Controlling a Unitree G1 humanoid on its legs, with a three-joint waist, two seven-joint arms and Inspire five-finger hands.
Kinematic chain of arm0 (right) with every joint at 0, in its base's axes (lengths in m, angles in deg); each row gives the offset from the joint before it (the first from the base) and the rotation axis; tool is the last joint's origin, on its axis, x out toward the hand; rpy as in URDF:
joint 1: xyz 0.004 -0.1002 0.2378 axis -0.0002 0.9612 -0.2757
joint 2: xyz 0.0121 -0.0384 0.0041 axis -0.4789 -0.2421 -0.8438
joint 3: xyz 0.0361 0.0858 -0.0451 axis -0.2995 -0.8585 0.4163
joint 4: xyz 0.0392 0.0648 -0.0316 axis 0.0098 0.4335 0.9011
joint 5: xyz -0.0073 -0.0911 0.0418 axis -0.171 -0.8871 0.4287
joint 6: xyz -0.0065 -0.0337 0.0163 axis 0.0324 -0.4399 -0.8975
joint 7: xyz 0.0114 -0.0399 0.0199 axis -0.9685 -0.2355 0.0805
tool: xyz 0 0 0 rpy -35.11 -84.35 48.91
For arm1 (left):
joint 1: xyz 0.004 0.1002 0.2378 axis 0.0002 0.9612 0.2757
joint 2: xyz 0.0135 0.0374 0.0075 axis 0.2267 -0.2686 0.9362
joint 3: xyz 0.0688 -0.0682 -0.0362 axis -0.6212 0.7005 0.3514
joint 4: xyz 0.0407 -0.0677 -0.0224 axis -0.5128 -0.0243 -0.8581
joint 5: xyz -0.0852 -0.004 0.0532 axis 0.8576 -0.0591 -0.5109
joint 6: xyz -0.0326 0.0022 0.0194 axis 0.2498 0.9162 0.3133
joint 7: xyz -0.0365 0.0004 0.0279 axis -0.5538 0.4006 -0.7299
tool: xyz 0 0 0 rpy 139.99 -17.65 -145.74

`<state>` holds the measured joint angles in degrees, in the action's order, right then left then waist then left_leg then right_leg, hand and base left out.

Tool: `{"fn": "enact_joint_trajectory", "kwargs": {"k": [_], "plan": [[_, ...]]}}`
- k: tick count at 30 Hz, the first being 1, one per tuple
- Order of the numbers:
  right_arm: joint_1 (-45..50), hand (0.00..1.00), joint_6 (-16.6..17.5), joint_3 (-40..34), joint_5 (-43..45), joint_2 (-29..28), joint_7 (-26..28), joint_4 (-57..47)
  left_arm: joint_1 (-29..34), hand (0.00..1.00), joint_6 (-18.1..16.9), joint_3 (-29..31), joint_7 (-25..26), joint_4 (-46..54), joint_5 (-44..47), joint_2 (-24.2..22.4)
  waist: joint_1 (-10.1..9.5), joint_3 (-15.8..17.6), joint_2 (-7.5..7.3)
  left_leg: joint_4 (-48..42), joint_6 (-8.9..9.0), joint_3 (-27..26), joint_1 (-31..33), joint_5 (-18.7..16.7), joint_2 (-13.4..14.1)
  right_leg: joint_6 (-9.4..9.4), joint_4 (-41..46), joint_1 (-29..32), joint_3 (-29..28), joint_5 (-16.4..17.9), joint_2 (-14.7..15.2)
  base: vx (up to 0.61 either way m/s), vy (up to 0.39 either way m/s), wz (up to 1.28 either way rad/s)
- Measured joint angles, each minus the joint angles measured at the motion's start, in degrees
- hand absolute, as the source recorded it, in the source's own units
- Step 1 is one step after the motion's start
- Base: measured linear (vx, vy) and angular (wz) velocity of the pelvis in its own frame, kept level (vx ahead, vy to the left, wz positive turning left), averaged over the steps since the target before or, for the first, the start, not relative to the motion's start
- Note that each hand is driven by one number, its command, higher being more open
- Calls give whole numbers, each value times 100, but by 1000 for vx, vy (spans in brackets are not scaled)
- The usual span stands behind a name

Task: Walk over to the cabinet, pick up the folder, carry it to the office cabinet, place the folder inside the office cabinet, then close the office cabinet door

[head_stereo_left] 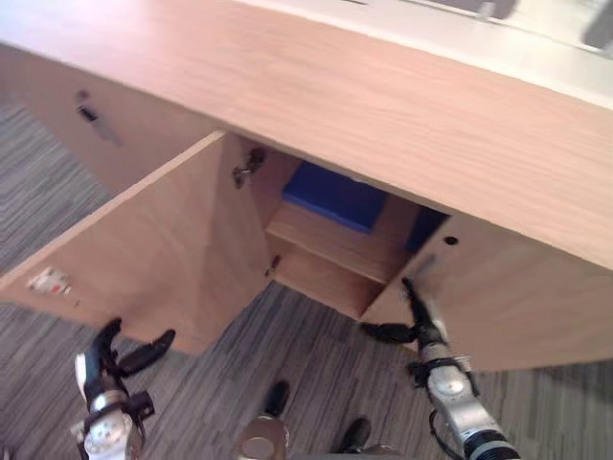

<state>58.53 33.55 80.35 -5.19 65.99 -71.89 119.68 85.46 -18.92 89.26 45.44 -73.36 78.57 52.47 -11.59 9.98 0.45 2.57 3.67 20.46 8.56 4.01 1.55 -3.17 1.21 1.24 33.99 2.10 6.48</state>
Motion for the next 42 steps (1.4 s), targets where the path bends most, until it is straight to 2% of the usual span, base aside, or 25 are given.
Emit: {"fn": "enact_joint_trajectory", "kwargs": {"k": [1,2,4,6,8,11,15,19,24,32,38,42], "plan": [[-19,100,-5,149,-80,-210,133,52,6,100,-6,-2,5,258,25,41,-61,20,36,71,1,86,0,66,16,-2,120,31,73,96,5,49,-81,40],[-19,100,-3,212,-121,-326,234,54,7,100,-21,-7,38,483,25,105,-121,46,136,124,-23,149,24,173,20,-13,313,122,117,192,31,68,-69,35],[-24,100,-4,213,-141,-340,301,70,4,100,-50,-23,51,698,24,269,-143,23,183,159,-30,238,76,262,-4,-1,596,265,101,246,115,118,-20,38],[-23,100,-14,1,-139,-272,295,182,7,100,-249,-170,49,1079,19,598,-94,-3,131,123,0,237,99,292,-49,54,776,273,-315,351,160,102,43,55],[-25,100,-19,-185,-139,-223,265,260,23,100,-359,-238,65,1274,4,690,-81,-33,50,122,0,220,87,292,-30,56,711,232,-501,374,164,22,9,15],[-121,100,-27,-415,-142,-178,208,303,160,100,-372,-242,80,1344,3,681,-81,-20,-56,126,6,-80,52,287,2,-17,533,222,-733,314,129,-43,-16,-34],[159,100,-53,-612,-193,-194,195,307,484,100,-406,-29,216,1553,-5,425,-80,-70,-197,153,35,-496,-112,263,128,4,328,163,-1067,110,8,-85,-6,-43],[428,100,-157,-700,-197,-245,220,316,546,100,-430,8,211,1555,-6,306,-18,-106,-266,211,60,-627,-115,288,145,9,96,143,-1165,-69,-62,-100,14,-17],[579,100,-171,-828,-197,-357,237,319,542,100,-429,-8,170,1555,-6,264,66,-109,-270,266,47,-659,-107,366,120,1,-117,72,-1180,-180,-74,-75,24,-1],[566,100,-221,-1111,-221,-431,222,445,826,100,-422,31,73,1502,-1,-368,138,-109,-269,269,-4,-698,-158,395,80,-36,-248,-29,-1207,-312,-61,1,6,-1],[560,100,-287,-1267,-224,-433,220,540,929,100,-293,96,-73,1058,23,-635,145,-109,-257,245,-12,-611,-225,388,40,-50,-277,-157,-1100,-295,-44,22,-8,8],[566,100,-296,-1278,-222,-437,220,623,929,100,-157,423,-58,880,28,-737,145,-97,-238,245,-12,-423,-234,389,11,-35,-271,-253,-920,-211,-38,-8,-20,24]]}}
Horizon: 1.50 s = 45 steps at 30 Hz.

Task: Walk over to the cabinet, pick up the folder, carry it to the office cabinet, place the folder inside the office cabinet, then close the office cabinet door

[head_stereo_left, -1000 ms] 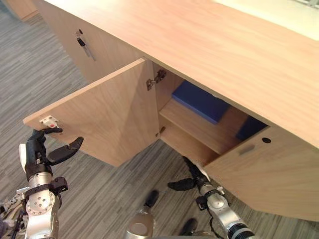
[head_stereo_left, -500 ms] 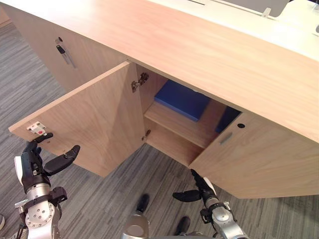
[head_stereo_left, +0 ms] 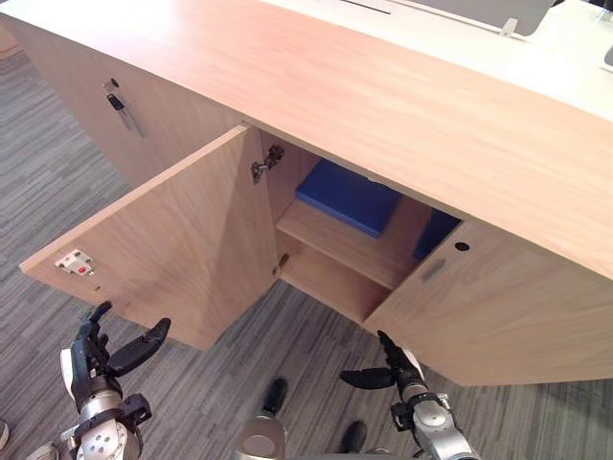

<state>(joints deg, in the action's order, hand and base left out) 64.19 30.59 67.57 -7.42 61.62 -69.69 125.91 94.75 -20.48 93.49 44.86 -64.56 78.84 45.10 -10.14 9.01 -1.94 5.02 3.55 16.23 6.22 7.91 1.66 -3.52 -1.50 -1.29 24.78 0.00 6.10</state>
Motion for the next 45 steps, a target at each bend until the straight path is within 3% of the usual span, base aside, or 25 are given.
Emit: {"fn": "enact_joint_trajectory", "kwargs": {"k": [5,9,19,23,27,30,33,39,45], "plan": [[8,100,-7,3,0,3,1,50,-14,100,27,587,57,25,97,106,-23,5,74,4,0,167,-1,0,-20,38,23,-90,175,112,1,6,-29,19],[16,100,-7,3,4,8,3,50,-59,100,27,874,159,162,110,493,-33,14,116,0,5,189,0,-14,-19,37,38,-97,196,143,0,9,-12,3],[167,100,-7,1,18,140,88,45,-801,100,-78,780,215,278,89,1763,7,-19,229,2,-1,45,-67,-65,13,31,38,-96,59,139,-12,2,-3,-6],[316,100,-9,-3,22,149,102,41,-786,100,-76,607,223,273,85,1879,13,-21,227,1,-3,7,-60,-77,24,-15,37,-70,24,109,-13,12,-3,-5],[333,100,-8,-5,19,141,112,40,-695,100,-76,348,220,274,86,1721,9,-27,220,1,1,-204,-123,-98,57,-8,41,-37,-164,72,-19,-11,8,-25],[364,100,-7,-67,17,125,104,41,-606,100,-88,55,286,514,157,1058,52,-77,210,23,-3,-333,-140,-109,73,-5,39,16,-305,19,-19,-40,11,-22],[448,100,-10,-230,18,66,83,43,-69,100,-225,-107,262,977,331,348,53,-84,199,23,-6,-468,-165,-111,80,-2,39,57,-433,-24,-14,-35,14,-18],[569,100,-42,-449,24,-11,72,59,502,100,-450,-558,162,1158,570,-437,74,-91,206,26,-7,-552,-189,-110,79,-14,40,78,-519,-67,-5,-41,6,-9],[683,100,-78,-465,30,-48,-24,60,768,100,-480,-1171,120,935,791,-657,160,-94,210,27,1,-549,-120,-84,18,-63,41,115,-461,-62,58,-45,12,6]]}}
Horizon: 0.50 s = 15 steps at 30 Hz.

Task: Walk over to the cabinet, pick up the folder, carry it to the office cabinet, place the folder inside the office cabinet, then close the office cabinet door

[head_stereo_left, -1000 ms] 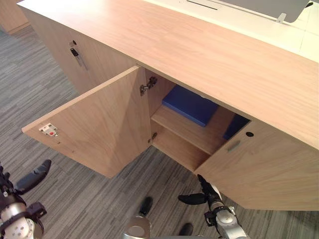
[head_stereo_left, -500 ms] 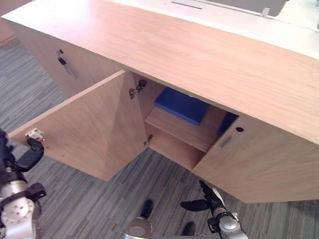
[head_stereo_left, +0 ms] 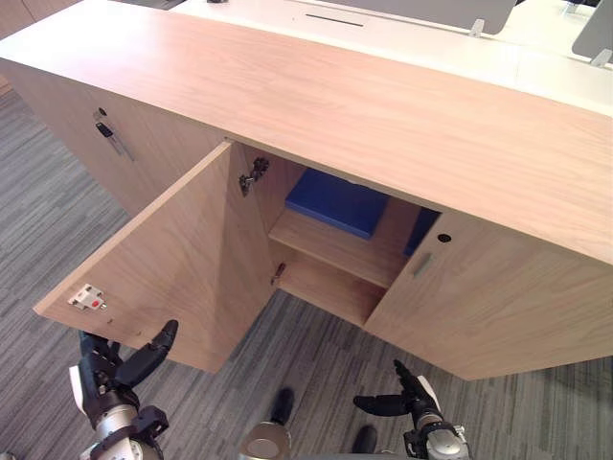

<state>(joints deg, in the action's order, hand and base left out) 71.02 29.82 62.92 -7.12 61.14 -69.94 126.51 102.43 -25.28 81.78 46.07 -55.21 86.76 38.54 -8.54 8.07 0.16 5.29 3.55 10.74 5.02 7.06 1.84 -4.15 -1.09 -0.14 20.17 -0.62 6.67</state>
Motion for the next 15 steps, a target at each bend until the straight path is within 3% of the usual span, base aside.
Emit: {"fn": "enact_joint_trajectory", "kwargs": {"k": [5,9,11,14,15], "plan": [[2,100,3,-106,9,-177,-27,124,130,100,-14,-655,-1,-262,217,40,17,-5,10,-1,11,-80,79,37,-18,-64,26,107,-21,-14,46,-40,15,7],[-27,100,5,-165,30,-260,-123,303,272,100,169,-1366,1,-740,233,247,53,0,4,-27,-4,-538,161,53,13,-112,189,384,-379,-17,84,-45,34,-23],[-108,100,4,-209,59,-270,-168,329,272,100,394,-1770,2,-1142,232,294,210,6,-3,-27,-16,-721,218,49,10,-149,246,556,-634,-39,87,-55,41,-45],[-309,100,-3,-198,68,-285,-252,423,198,100,769,-2922,-6,-1457,96,554,546,39,-57,-26,-29,-1125,248,40,-4,-186,330,836,-1127,-62,83,-64,48,-65],[-342,100,-4,-190,91,-333,-265,419,-42,100,857,-3245,-188,-1466,-249,912,661,48,-77,-13,-33,-1292,238,36,12,-187,333,919,-1284,-62,62,-50,30,-59]]}}
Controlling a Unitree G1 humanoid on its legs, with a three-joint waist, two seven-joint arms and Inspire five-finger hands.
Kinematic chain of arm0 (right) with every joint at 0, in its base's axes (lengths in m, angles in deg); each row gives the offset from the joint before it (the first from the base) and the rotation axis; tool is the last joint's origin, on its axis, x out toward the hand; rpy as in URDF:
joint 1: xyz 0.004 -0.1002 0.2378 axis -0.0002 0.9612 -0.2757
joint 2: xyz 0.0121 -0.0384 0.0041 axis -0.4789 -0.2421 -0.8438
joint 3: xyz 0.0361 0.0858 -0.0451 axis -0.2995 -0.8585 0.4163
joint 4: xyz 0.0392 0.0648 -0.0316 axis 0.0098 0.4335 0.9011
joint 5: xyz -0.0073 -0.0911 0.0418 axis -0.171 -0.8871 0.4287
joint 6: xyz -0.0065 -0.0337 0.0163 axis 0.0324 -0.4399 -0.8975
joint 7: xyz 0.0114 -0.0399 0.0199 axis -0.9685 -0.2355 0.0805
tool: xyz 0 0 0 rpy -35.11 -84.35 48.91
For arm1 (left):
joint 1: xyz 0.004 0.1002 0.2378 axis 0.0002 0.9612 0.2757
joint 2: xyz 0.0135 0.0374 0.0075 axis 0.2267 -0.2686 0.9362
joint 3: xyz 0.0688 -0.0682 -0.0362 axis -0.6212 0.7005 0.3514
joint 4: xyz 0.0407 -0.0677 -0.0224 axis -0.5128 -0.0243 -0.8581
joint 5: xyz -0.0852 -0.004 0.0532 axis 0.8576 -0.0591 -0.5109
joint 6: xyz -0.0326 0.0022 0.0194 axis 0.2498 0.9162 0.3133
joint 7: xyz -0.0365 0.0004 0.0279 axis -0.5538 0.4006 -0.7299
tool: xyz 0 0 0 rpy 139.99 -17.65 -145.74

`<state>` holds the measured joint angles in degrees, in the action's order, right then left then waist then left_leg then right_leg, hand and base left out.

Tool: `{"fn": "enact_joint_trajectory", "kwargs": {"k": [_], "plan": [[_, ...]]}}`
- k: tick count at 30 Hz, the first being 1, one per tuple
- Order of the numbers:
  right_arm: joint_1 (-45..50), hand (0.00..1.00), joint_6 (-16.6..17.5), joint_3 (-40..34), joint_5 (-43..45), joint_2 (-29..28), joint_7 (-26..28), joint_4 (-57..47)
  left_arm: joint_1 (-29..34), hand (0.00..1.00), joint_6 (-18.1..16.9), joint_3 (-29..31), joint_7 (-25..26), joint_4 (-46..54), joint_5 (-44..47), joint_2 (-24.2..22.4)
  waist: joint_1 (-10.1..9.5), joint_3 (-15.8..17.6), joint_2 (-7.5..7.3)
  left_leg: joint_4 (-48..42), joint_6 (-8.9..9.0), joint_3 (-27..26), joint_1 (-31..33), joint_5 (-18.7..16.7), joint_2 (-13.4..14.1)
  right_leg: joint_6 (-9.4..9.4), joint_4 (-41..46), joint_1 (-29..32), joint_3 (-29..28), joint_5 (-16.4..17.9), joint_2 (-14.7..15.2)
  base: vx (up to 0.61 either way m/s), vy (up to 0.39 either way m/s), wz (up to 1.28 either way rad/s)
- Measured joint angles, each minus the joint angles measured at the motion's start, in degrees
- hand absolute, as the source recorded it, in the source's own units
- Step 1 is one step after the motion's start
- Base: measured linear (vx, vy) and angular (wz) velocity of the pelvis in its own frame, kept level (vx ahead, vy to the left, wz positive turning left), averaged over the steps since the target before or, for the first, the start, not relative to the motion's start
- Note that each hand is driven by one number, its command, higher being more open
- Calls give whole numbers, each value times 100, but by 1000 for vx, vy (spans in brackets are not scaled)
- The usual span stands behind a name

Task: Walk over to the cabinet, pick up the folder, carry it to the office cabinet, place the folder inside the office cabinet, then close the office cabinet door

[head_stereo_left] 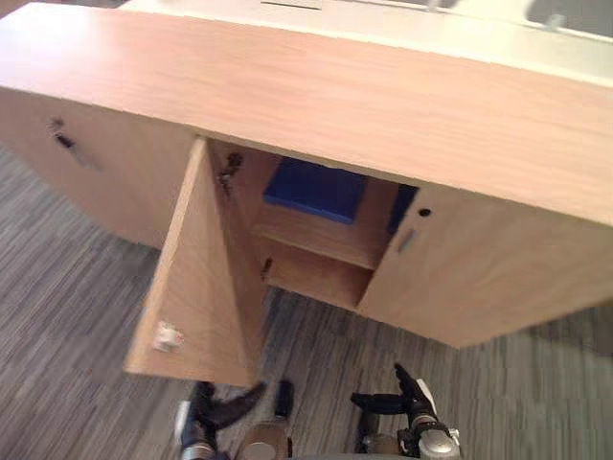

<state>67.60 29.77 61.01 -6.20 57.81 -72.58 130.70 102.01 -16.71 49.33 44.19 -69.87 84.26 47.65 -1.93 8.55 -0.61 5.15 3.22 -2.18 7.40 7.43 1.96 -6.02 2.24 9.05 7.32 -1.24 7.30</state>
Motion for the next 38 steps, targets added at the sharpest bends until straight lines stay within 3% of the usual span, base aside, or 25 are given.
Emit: {"fn": "enact_joint_trajectory", "kwargs": {"k": [2,7,10,13,16,19,22,25,28,32,34,38], "plan": [[-106,100,-9,74,35,3,-4,-17,-626,100,165,-605,-177,-33,-124,264,260,44,-72,14,-1,-229,-12,-1,21,1,-20,100,-206,0,-12,-71,22,-73],[-95,100,-43,205,44,5,-54,17,-2487,100,84,-1271,-503,-252,-356,-183,661,132,-247,17,-34,-641,-43,-24,33,-1,-312,117,-447,-5,-9,-35,32,-52],[-145,100,-87,206,214,4,-69,39,-3183,100,-27,-1016,-505,-250,-672,-467,858,140,-235,17,-120,-934,-155,-93,31,33,-429,107,-656,-30,-11,53,25,-56],[-158,100,-82,196,234,9,-27,-5,-3590,100,-54,-167,-308,-339,-916,-381,982,143,-193,17,-123,-1099,-253,-163,56,58,-463,94,-706,-52,-44,94,-1,-34],[-151,100,-79,21,230,28,107,-42,-3844,100,-49,673,-84,-757,-1090,300,1058,152,-167,14,-100,-1136,-313,-232,109,98,-534,38,-698,-198,-105,144,-33,-8],[-57,100,-73,-206,229,227,184,-3,-3798,100,73,1121,110,-1085,-1148,706,1015,179,-123,-14,-30,-1110,-424,-319,110,148,-522,-69,-658,-539,-103,183,-44,12],[57,100,-86,-269,228,446,264,90,-3557,100,76,1286,99,-1019,-1173,809,865,218,9,-16,-26,-1079,-450,-366,192,147,-557,-119,-597,-555,-174,203,-50,3],[127,100,-98,-293,228,480,295,91,-3004,100,81,1281,-47,-577,-1109,787,876,202,46,-18,-28,-1040,-505,-370,230,147,-599,-216,-525,-556,-186,149,-33,2],[140,100,-99,-360,228,471,321,80,-2294,100,49,1266,-393,13,-997,525,866,188,67,-22,-7,-1015,-726,-405,234,147,-593,-445,-440,-556,-183,88,-7,3],[133,100,-97,-489,229,451,339,63,-1574,100,-32,1268,-651,306,-817,75,705,120,126,-176,-82,-919,-732,-653,260,153,-550,-514,-356,-489,-192,-21,11,6],[144,100,-100,-526,227,429,338,65,-1311,100,-32,1286,-703,120,-785,-4,672,67,125,-183,-82,-885,-754,-655,175,138,-489,-529,-320,-336,-106,-74,-1,9],[257,100,-118,-693,197,382,276,73,-978,100,8,1536,-771,-832,-900,-346,596,-116,273,-143,-107,-781,-821,-631,125,107,-318,-547,-226,-169,-77,-65,-12,11]]}}
